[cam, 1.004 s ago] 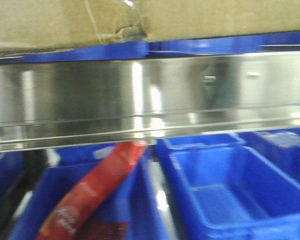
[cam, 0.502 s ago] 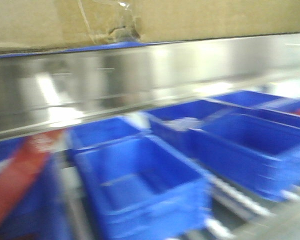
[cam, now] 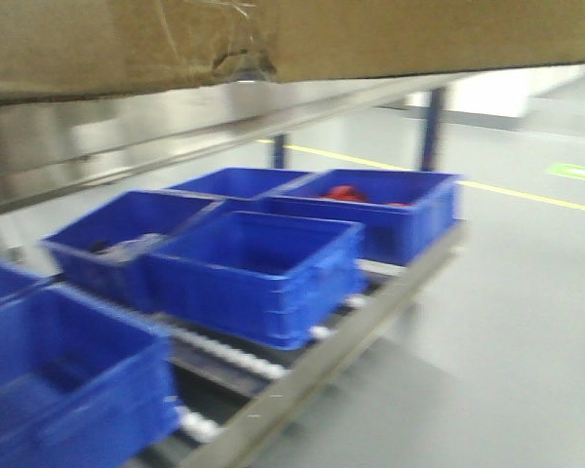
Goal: Grab carton from right shelf to conveyor
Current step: 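Hold the carton with both grippers while the base drives to the conveyor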
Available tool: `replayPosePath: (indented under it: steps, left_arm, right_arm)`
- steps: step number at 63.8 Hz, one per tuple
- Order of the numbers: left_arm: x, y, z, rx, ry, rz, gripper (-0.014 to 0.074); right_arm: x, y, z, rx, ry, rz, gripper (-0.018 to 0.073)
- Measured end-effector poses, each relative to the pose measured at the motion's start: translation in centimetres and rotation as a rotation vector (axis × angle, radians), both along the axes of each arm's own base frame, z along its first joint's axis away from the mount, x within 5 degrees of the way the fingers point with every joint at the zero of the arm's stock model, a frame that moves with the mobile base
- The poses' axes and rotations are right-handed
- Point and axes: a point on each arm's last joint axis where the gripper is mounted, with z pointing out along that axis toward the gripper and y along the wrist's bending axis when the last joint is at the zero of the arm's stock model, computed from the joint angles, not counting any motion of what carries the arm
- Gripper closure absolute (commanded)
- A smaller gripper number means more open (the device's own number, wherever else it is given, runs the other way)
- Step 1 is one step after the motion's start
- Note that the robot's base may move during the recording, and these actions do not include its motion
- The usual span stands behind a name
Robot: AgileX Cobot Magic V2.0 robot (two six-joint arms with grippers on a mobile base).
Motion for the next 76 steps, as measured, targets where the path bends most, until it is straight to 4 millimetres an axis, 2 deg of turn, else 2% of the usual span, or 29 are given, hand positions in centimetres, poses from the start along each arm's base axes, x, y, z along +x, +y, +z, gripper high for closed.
replayPosePath:
  steps: [76]
  left_arm:
    - [0.00, 0.00, 0.00, 0.000, 0.000, 0.000, 0.0606]
  right_arm:
    - [0.00, 0.00, 0.00, 0.000, 0.000, 0.000, 0.0628]
